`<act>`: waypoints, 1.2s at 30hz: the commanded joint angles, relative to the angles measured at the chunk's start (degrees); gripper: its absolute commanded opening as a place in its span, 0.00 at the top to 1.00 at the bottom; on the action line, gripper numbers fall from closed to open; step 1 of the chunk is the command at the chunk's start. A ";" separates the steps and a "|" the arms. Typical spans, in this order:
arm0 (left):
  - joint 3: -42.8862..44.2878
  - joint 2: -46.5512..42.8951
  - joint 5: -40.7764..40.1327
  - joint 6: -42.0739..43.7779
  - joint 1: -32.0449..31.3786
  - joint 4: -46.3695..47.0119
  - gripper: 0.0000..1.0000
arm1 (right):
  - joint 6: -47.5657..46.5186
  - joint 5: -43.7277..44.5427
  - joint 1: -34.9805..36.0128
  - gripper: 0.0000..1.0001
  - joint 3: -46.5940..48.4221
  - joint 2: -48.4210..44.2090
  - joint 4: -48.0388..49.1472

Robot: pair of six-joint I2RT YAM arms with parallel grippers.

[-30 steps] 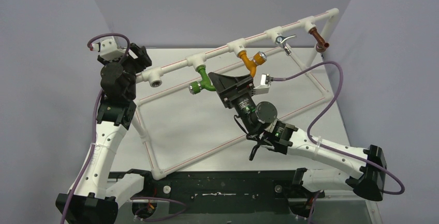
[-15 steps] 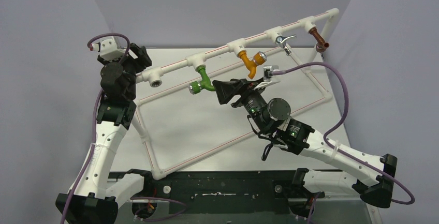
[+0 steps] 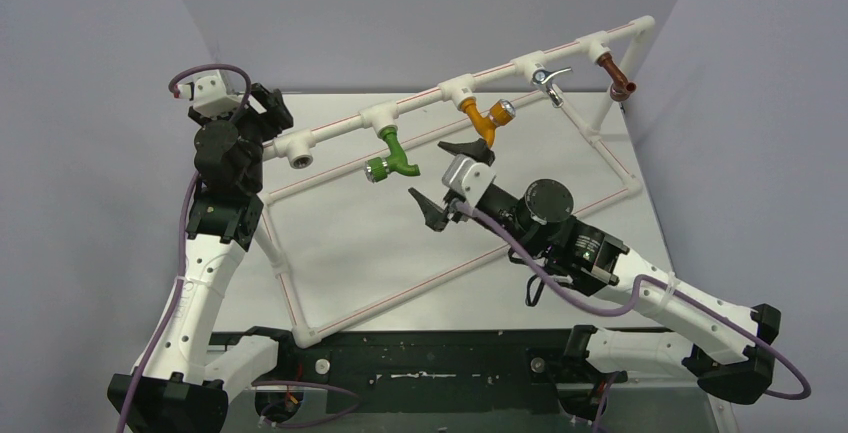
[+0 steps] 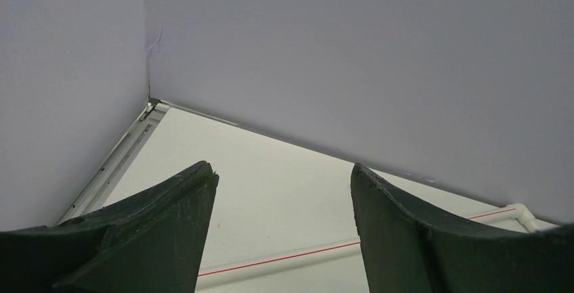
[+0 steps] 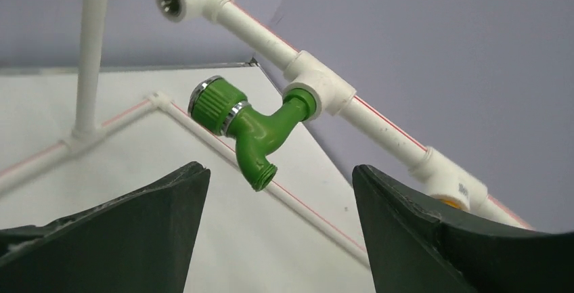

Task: Install the water faucets

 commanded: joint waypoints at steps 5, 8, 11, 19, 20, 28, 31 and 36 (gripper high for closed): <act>-4.66 3.32 1.78 1.56 -0.09 -15.21 0.30 | -39.99 -8.25 0.39 0.20 1.04 -1.64 -8.34; -4.58 3.45 1.78 1.51 -0.09 -15.24 0.30 | -45.19 -6.75 0.63 0.20 1.44 -0.54 -8.59; -4.65 3.50 1.87 1.49 -0.10 -15.27 0.30 | -49.27 -4.23 1.49 0.20 0.23 0.28 -5.39; -4.55 3.65 1.87 1.57 -0.09 -15.24 0.30 | -60.30 8.27 7.35 0.19 -0.11 5.33 -1.42; -4.66 3.65 1.86 1.57 -0.10 -15.23 0.30 | -61.19 9.02 7.66 0.19 -0.37 5.95 0.64; -4.58 3.41 1.78 1.57 -0.08 -15.24 0.30 | -68.53 15.84 8.55 0.23 -2.67 10.86 12.94; -4.62 3.40 1.78 1.57 -0.10 -15.24 0.30 | -70.50 17.37 8.55 0.25 -3.65 12.64 17.62; -4.59 3.40 1.81 1.58 -0.09 -15.26 0.30 | -70.43 16.58 8.22 0.30 -2.99 14.58 19.00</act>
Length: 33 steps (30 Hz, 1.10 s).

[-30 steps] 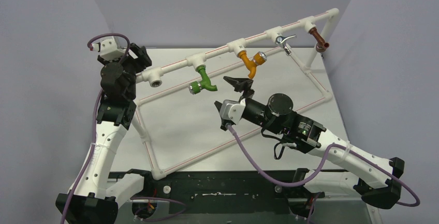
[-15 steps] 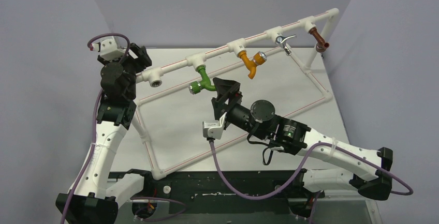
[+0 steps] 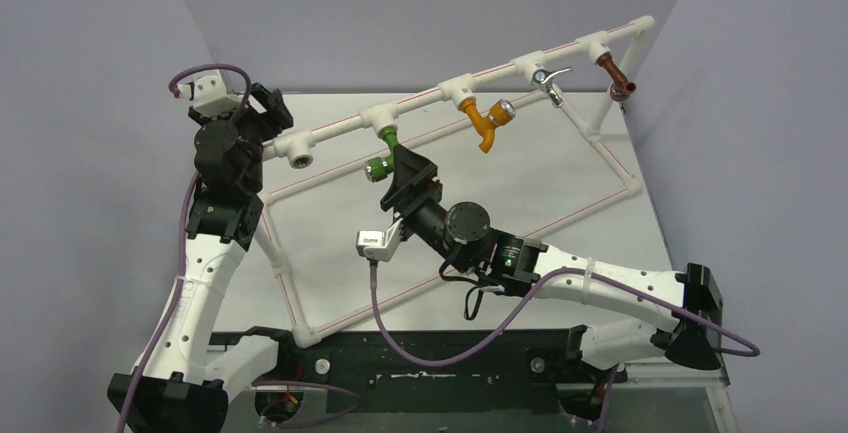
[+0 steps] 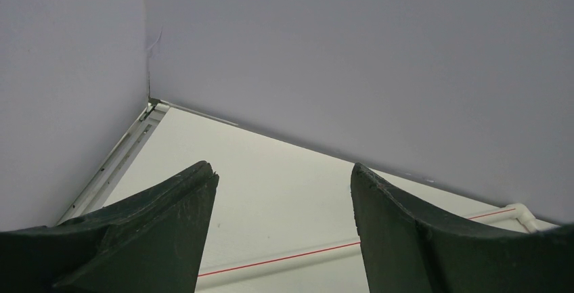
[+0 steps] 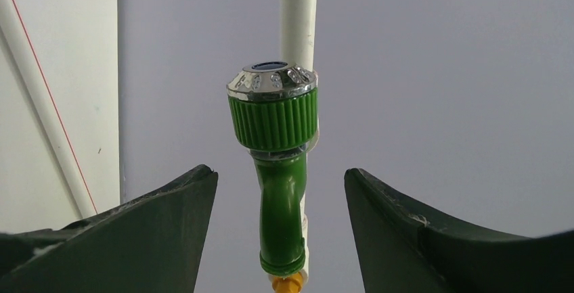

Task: Install the water faucets

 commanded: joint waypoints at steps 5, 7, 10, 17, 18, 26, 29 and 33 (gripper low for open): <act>-4.63 3.25 1.76 1.50 -0.08 -15.30 0.30 | -0.74 1.44 -0.42 0.37 1.08 1.52 7.99; -4.63 3.25 1.80 1.55 -0.10 -15.31 0.30 | -0.53 1.29 -0.57 0.39 0.98 1.89 8.39; -4.69 3.29 1.76 1.55 -0.03 -15.26 0.30 | -0.39 1.16 -0.60 0.44 0.37 2.35 9.71; -4.67 3.35 1.76 1.54 -0.03 -15.25 0.30 | 3.13 -0.47 -1.53 0.73 -0.78 2.16 12.73; -4.60 3.34 1.76 1.59 -0.05 -15.30 0.30 | 3.88 -0.61 -1.57 0.81 -1.07 2.13 13.61; -4.72 3.21 1.72 1.56 -0.05 -15.35 0.30 | 11.42 -1.08 -1.07 1.00 -6.14 1.67 28.33; -4.67 3.23 1.70 1.55 -0.06 -15.27 0.30 | 16.27 -1.32 -0.55 1.00 -7.96 1.84 35.99; -4.60 3.17 1.75 1.55 -0.10 -15.34 0.30 | 23.70 -1.75 0.09 1.00 -8.49 2.73 42.90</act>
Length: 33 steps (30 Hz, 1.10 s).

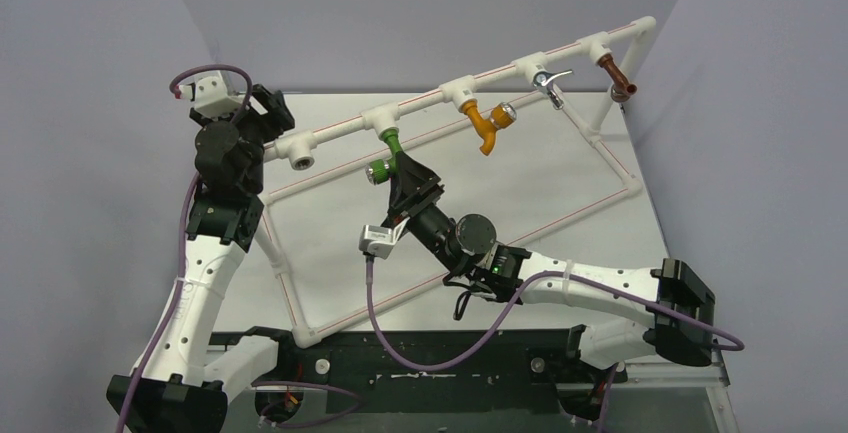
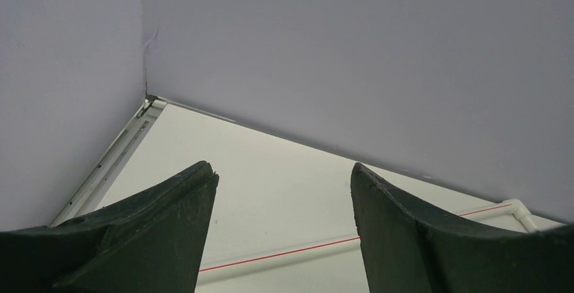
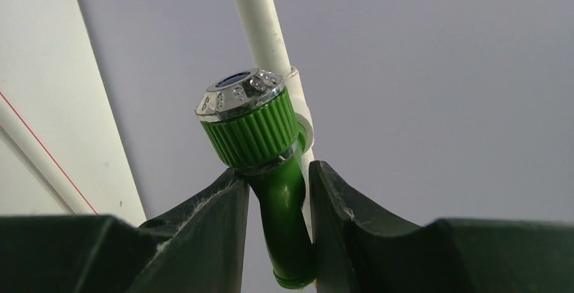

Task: Install the water faucets

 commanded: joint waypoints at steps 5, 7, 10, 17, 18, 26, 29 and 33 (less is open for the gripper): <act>-4.59 3.21 1.76 1.68 0.23 -15.05 0.30 | 26.33 0.06 1.04 1.00 0.49 1.48 25.55; -4.60 3.19 1.80 1.68 0.18 -15.05 0.30 | 29.34 0.68 1.01 1.00 1.04 2.05 27.43; -4.66 3.05 2.00 1.66 0.18 -15.00 0.30 | 33.68 1.11 1.02 1.00 1.94 2.40 29.73; -4.59 2.89 2.22 1.51 0.23 -14.93 0.30 | 42.81 2.01 1.04 1.00 4.59 1.89 29.76; -4.60 2.84 2.24 1.50 0.19 -14.96 0.30 | 43.54 1.90 1.04 1.00 4.98 1.68 29.21; -4.65 2.96 2.24 1.51 0.20 -14.97 0.30 | 43.09 1.00 1.10 1.00 5.62 -1.17 23.17; -4.59 2.94 2.25 1.51 0.23 -14.96 0.30 | 40.69 -0.41 1.10 1.00 6.58 -2.94 14.65; -4.58 2.85 2.18 1.55 0.21 -15.00 0.30 | 36.82 -2.51 1.08 0.88 8.40 -5.24 3.53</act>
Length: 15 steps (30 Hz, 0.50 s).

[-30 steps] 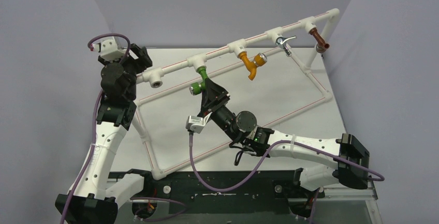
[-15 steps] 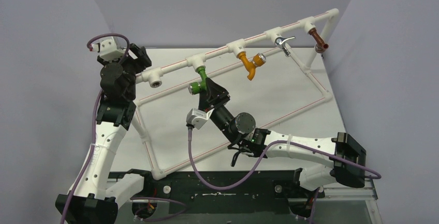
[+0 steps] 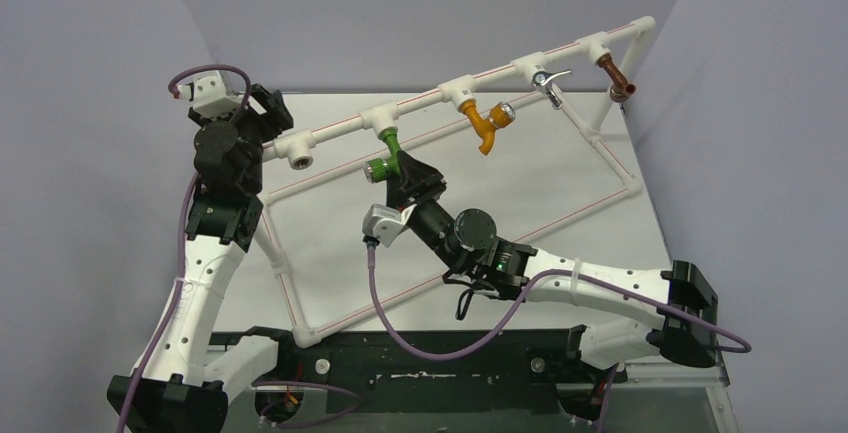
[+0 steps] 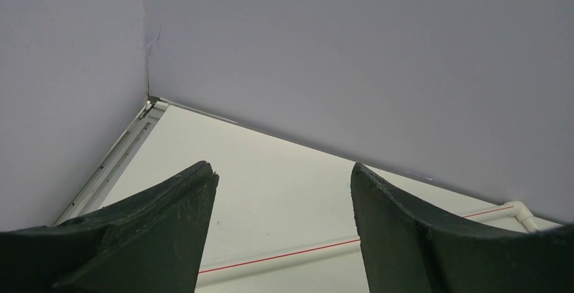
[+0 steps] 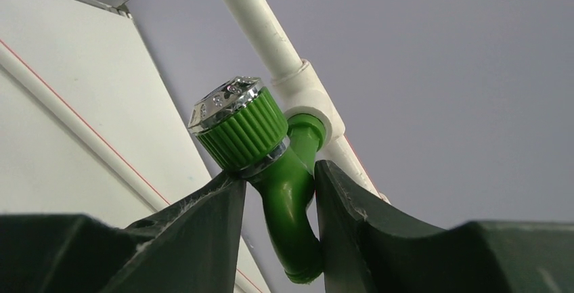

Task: Install the water faucets

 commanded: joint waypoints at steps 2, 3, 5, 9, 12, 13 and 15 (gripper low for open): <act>-4.58 2.93 2.13 1.53 -0.08 -14.79 0.30 | 15.43 -6.42 0.29 0.80 6.70 -6.09 0.79; -4.58 2.92 2.08 1.62 -0.10 -14.85 0.30 | 14.59 -7.08 0.18 0.75 7.35 -6.75 -2.53; -4.63 2.92 2.07 1.61 -0.10 -14.80 0.30 | 13.06 -7.71 -0.02 0.63 8.24 -7.87 -7.39; -4.64 3.01 2.07 1.61 -0.08 -14.80 0.30 | 10.78 -8.96 -0.05 0.29 9.73 -10.44 -15.21; -4.59 3.01 2.10 1.70 -0.08 -14.88 0.30 | 8.96 -9.36 -0.06 0.11 10.33 -12.21 -19.69; -4.63 3.02 2.08 1.70 -0.07 -14.88 0.30 | 8.40 -9.73 -0.06 0.09 10.48 -12.92 -20.60; -4.63 3.06 2.07 1.69 -0.05 -14.90 0.30 | 7.84 -11.45 -0.06 0.07 10.97 -14.44 -23.00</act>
